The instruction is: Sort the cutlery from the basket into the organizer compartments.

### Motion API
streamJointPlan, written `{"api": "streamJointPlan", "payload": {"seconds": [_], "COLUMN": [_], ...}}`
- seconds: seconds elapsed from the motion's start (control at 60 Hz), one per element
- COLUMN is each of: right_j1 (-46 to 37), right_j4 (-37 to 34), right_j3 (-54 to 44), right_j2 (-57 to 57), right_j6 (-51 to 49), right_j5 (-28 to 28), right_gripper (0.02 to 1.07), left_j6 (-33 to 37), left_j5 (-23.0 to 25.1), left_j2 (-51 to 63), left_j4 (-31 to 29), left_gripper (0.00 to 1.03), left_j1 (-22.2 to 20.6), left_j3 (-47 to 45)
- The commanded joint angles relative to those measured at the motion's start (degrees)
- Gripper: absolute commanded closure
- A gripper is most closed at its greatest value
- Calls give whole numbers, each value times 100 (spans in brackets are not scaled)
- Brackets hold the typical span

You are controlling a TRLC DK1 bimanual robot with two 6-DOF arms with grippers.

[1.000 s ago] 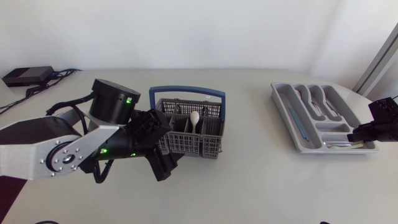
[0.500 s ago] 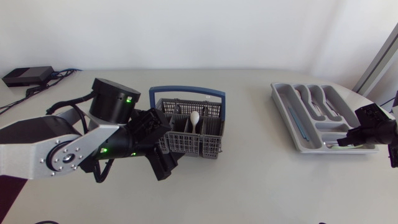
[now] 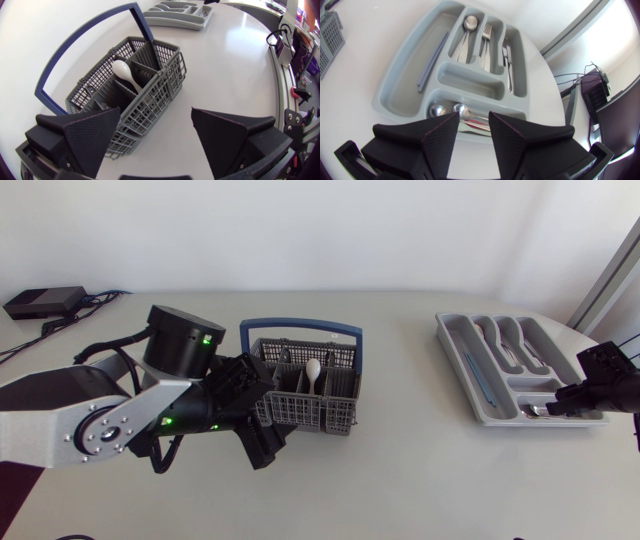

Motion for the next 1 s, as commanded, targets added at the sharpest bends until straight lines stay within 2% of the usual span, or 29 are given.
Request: {"api": "streamJointPlan", "payload": {"seconds": [0.0,0.183,0.35,0.45,0.583,0.8,0.983], "right_j1": [147,789,2186,2942,4014,5658,6264], "right_j4": [-305,-1192,-2054,-2229,-2256,-2124,-1755], "right_j3": [-219,-457,-466,-369,-114,422,800], "right_j2": [-563,-1785,-2936,-3165,-3094,-2470,-1688], "right_j6": [-91,111,902,1456,2256,3302,3856], "right_j5": [-248,-705,-784,-775,-626,-54,130], "right_gripper": [54,53,53,53,53,53,53], "left_j6": [-152,-196,-205,-231,-240,-240,-231], "left_j5": [-22,-22,-13,-13,-13,58,145], "left_j2": [36,98,98,89,89,98,168], "left_j4": [38,126,161,179,223,232,293], "left_gripper": [6,6,6,6,6,6,6], "left_j1": [37,46,81,99,134,327,433], "left_j3": [56,20,3,-24,-85,-129,-147]}}
